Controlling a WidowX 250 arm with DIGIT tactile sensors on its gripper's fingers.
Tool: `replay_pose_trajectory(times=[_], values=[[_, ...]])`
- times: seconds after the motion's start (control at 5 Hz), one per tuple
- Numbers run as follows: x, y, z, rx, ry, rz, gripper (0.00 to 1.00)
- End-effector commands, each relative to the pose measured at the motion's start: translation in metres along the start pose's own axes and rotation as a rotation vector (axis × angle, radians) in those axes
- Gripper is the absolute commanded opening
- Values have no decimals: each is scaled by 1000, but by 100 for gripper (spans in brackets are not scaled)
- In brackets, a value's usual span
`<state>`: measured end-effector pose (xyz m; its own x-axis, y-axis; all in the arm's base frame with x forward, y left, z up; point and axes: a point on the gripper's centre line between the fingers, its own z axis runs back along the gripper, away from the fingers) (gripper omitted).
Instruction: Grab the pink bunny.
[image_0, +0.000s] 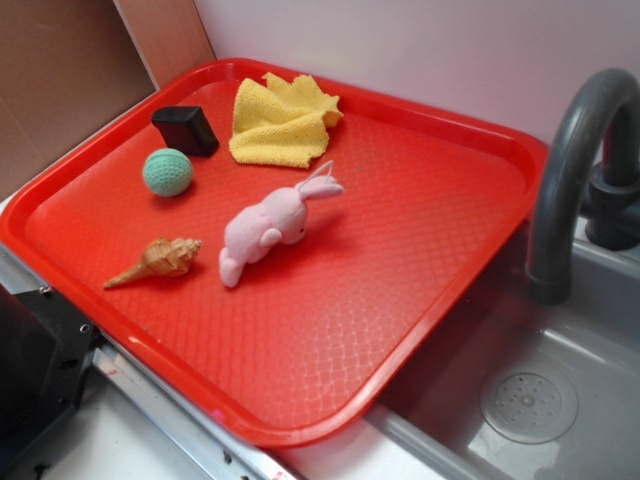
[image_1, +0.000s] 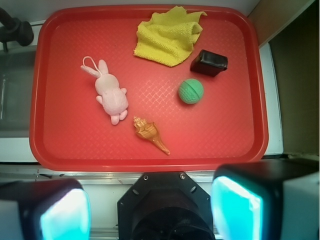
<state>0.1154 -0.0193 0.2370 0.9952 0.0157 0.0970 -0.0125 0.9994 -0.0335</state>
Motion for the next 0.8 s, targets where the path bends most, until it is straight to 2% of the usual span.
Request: replay_pose_trajectory(times=[0.0, 0.2, 0.6], values=[[0, 0, 0, 0, 0, 0, 100], [2, -6, -8, -38, -71, 18, 100], [38, -18, -37, -69, -171, 11, 100]])
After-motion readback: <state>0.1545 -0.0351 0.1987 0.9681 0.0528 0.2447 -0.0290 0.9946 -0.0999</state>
